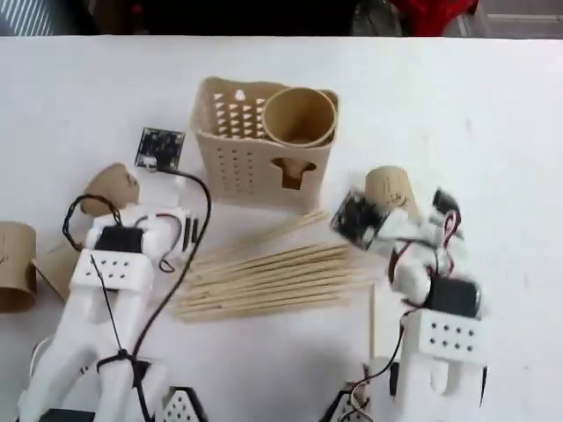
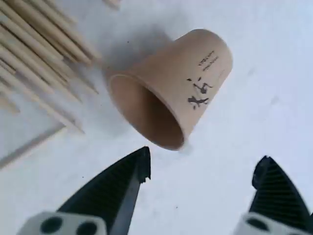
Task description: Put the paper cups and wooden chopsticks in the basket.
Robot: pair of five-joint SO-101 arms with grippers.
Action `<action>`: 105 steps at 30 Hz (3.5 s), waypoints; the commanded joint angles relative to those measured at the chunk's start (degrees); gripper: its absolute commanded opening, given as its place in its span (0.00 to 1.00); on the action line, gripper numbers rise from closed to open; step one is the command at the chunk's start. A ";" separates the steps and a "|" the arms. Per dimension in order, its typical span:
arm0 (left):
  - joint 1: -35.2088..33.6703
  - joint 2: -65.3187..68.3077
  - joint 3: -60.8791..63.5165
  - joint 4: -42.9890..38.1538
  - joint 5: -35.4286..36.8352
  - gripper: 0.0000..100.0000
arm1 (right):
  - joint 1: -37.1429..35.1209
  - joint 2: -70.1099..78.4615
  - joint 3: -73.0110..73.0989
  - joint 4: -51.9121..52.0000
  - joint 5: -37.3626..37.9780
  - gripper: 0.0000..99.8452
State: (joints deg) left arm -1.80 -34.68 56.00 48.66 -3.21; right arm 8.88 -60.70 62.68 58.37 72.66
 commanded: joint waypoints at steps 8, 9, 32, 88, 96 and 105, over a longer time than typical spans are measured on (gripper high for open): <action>-0.48 -1.36 -0.44 -1.23 -0.09 0.14 | -1.54 -2.68 9.41 -12.44 1.14 0.33; -0.48 -1.36 -0.44 -1.23 -0.09 0.14 | -1.19 -2.68 9.76 -13.58 1.05 0.33; -0.48 -1.36 -0.35 -1.23 -0.09 0.14 | -1.36 18.33 11.78 -44.35 -5.10 0.33; -0.48 -1.36 -0.35 -1.32 -0.09 0.14 | -20.26 70.90 -114.20 38.99 -70.33 0.02; -0.48 -1.36 -0.35 -1.32 -0.09 0.14 | -20.09 72.31 -114.73 40.04 -70.33 0.02; -0.48 -1.36 -0.26 -1.32 -0.09 0.14 | -21.93 69.67 -114.64 40.13 -70.42 0.09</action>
State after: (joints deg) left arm -1.98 -34.68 56.00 48.66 -3.21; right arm -12.04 11.91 -50.20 98.29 2.51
